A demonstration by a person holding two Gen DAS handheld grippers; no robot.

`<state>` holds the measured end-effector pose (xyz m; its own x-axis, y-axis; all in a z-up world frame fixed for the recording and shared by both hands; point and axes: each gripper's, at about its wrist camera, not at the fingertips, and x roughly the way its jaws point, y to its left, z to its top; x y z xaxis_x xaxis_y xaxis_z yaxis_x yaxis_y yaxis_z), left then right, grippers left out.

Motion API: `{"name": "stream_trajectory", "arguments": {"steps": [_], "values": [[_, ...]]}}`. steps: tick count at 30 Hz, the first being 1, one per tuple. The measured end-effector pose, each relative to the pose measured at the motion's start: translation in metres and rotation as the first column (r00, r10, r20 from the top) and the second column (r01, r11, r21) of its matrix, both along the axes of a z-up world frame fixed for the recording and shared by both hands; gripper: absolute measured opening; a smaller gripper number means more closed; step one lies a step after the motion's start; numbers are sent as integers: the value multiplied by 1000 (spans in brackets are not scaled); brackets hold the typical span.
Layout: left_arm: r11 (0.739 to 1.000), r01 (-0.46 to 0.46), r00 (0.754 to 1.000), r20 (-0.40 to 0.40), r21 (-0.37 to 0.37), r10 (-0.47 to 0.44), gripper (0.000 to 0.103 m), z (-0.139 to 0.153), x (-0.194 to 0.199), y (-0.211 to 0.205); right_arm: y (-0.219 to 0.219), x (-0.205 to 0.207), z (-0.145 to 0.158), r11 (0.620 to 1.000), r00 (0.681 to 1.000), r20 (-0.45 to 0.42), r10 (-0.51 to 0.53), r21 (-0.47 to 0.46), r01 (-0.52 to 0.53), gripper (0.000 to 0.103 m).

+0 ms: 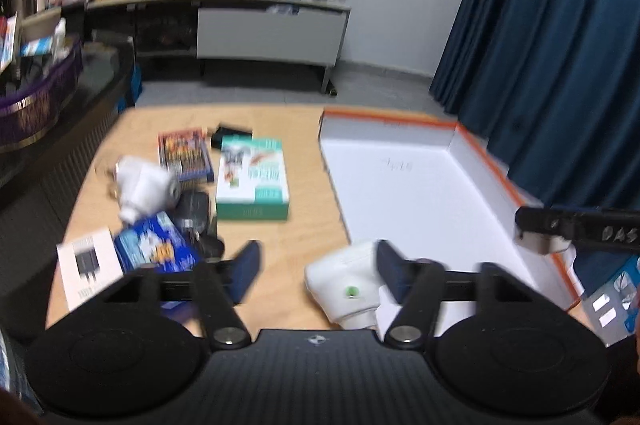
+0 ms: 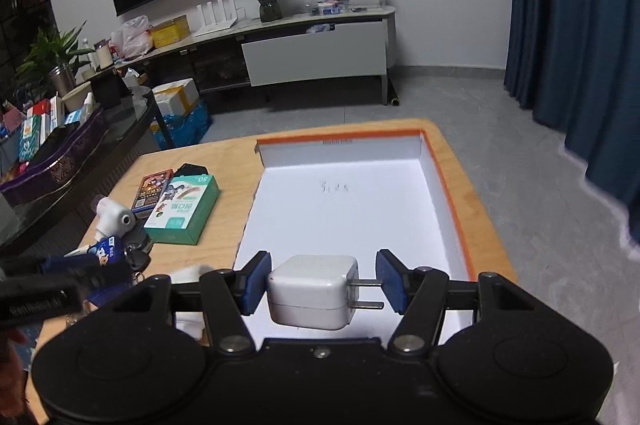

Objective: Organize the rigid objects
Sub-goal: 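Lift and carry the diffuser with the left tool while the right tool carries the charger to the orange-rimmed box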

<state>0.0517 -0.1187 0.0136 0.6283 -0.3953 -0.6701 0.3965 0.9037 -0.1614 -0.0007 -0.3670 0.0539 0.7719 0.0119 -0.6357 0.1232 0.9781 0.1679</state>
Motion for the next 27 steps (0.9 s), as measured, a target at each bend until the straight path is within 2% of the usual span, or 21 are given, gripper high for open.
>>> {"name": "stream_trajectory", "arguments": {"steps": [2, 3, 5, 7, 9, 10, 12, 13, 14, 19, 27], "values": [[999, 10, 1000, 4, 32, -11, 83, -9, 3, -9, -1, 0, -5, 1000, 1000, -5, -4, 28, 4, 70], [999, 23, 1000, 4, 37, -23, 86, -13, 6, -14, -2, -1, -7, 999, 1000, -4, -6, 39, 6, 70], [999, 32, 999, -17, 36, -31, 97, -21, 9, -21, -2, -2, -7, 999, 1000, 2, -10, 47, 10, 70], [998, 54, 998, -21, 33, -53, 98, -29, 11, -29, -2, -3, -7, 999, 1000, 12, -12, 40, 11, 70], [996, 62, 998, -21, 62, -61, 97, -35, 14, -39, -4, -3, -6, 999, 1000, 18, -17, 41, 17, 70], [995, 68, 997, -29, 72, -66, 93, -40, 18, -43, -6, -2, -6, 999, 1000, 19, -21, 50, 20, 70], [995, 63, 997, -56, 72, -59, 76, -48, 24, -46, -10, 0, -6, 998, 999, 21, -28, 60, 27, 70], [995, 69, 995, -75, 70, -64, 55, -52, 28, -47, -11, 1, -6, 998, 999, 21, -30, 60, 29, 70], [995, 73, 993, -97, 66, -66, 53, -56, 31, -47, -12, 2, -7, 998, 999, 20, -33, 61, 31, 70], [996, 67, 994, -91, 57, -62, 53, -49, 27, -44, -16, 6, -11, 997, 999, 13, -32, 66, 31, 70], [994, 87, 996, 5, 66, -87, 53, 10, 24, -68, -31, 17, 4, 998, 998, 45, -44, 57, 41, 70]]}}
